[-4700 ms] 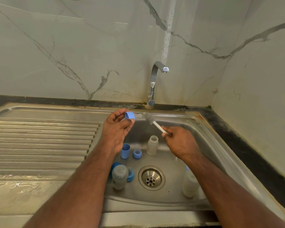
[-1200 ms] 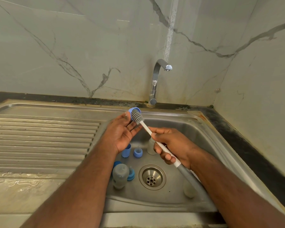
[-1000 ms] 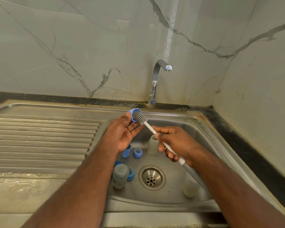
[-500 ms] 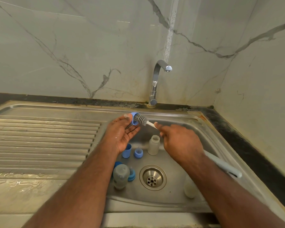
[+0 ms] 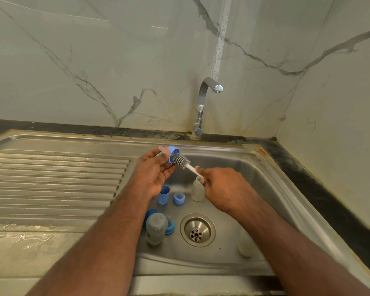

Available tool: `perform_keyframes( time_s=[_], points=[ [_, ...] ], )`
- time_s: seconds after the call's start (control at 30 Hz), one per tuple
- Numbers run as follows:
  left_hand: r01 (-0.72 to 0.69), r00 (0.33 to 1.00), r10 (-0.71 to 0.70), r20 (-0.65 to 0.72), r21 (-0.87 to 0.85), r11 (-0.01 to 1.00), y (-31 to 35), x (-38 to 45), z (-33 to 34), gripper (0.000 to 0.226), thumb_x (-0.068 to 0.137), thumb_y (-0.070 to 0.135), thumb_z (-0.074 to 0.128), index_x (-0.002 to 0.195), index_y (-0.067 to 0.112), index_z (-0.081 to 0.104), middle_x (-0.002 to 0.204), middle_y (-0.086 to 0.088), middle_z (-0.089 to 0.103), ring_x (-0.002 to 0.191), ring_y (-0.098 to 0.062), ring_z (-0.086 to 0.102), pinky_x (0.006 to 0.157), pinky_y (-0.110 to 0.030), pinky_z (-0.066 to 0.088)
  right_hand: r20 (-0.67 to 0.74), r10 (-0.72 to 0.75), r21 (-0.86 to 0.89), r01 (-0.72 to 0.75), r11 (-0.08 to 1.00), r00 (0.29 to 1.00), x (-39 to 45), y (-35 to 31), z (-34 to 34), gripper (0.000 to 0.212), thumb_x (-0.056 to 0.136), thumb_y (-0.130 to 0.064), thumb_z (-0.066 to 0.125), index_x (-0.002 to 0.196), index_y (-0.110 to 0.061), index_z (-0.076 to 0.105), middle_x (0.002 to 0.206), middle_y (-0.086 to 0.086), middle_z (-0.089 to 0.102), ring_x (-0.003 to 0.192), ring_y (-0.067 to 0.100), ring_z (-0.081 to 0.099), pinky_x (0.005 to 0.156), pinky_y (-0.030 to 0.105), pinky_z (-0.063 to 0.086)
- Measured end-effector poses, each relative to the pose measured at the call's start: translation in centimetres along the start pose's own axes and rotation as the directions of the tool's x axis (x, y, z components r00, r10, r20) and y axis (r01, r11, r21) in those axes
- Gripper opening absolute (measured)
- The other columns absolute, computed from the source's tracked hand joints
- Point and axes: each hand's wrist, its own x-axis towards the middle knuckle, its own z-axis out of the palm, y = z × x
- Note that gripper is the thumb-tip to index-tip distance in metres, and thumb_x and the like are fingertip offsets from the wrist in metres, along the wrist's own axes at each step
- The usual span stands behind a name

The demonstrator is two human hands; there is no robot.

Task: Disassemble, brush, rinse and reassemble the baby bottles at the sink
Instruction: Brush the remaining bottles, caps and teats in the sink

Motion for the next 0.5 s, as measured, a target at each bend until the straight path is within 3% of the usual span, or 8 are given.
perform_keyframes(
  time_s=[0.13,0.23,0.3,0.4,0.5],
  points=[
    [0.003,1.0,-0.003,0.0,-0.009,1.0,0.0,-0.1,0.1,0.035,0.095,0.01,0.066,0.129,0.004,0.06,0.113,-0.018,0.073,0.105,-0.031,0.071,0.097,-0.048,0.056,-0.027,-0.018,0.145,0.021,0.989,0.999,-0.4,0.7,-0.7,0.041,0.104,-0.035,0.046,0.144,-0.042,0.048,0.091,-0.009,0.066,0.067,0.007,0.057,0.06,0.022,0.044],
    [0.005,1.0,-0.005,0.011,0.002,1.0,-0.1,-0.2,0.3,0.035,0.095,0.01,0.066,0.129,0.004,0.06,0.113,-0.018,0.074,0.105,-0.03,0.073,0.098,-0.046,0.056,-0.098,0.003,0.044,0.002,0.999,0.995,-0.5,0.7,-0.6,0.044,0.105,-0.036,0.042,0.149,-0.041,0.04,0.106,-0.005,0.069,0.075,0.009,0.06,0.072,0.029,0.054],
    [0.001,1.0,-0.001,0.007,-0.008,1.0,0.0,-0.2,0.1,0.035,0.095,0.01,0.065,0.129,0.003,0.06,0.115,-0.02,0.073,0.105,-0.03,0.072,0.094,-0.044,0.058,-0.062,0.008,0.012,-0.007,1.0,0.998,-0.2,0.2,-0.1,0.045,0.105,-0.036,0.042,0.15,-0.04,0.038,0.104,-0.003,0.068,0.075,0.01,0.06,0.071,0.031,0.055],
    [-0.003,1.0,0.003,0.002,-0.004,1.0,0.1,-0.1,-0.1,0.034,0.096,0.009,0.065,0.129,0.004,0.06,0.12,-0.02,0.07,0.101,-0.028,0.071,0.087,-0.041,0.06,0.05,-0.016,0.172,0.008,0.985,0.999,0.0,0.4,0.1,0.041,0.103,-0.033,0.049,0.143,-0.039,0.05,0.093,-0.006,0.068,0.069,0.008,0.059,0.063,0.024,0.048],
    [0.01,1.0,-0.01,0.012,-0.011,1.0,0.0,-0.1,0.1,0.032,0.096,0.01,0.065,0.128,0.004,0.061,0.12,-0.021,0.07,0.103,-0.029,0.072,0.091,-0.043,0.059,-0.021,0.008,0.312,-0.001,0.95,1.0,-0.4,1.0,-0.7,0.038,0.102,-0.032,0.052,0.139,-0.04,0.054,0.098,-0.011,0.071,0.069,0.005,0.058,0.065,0.021,0.049]
  ],
)
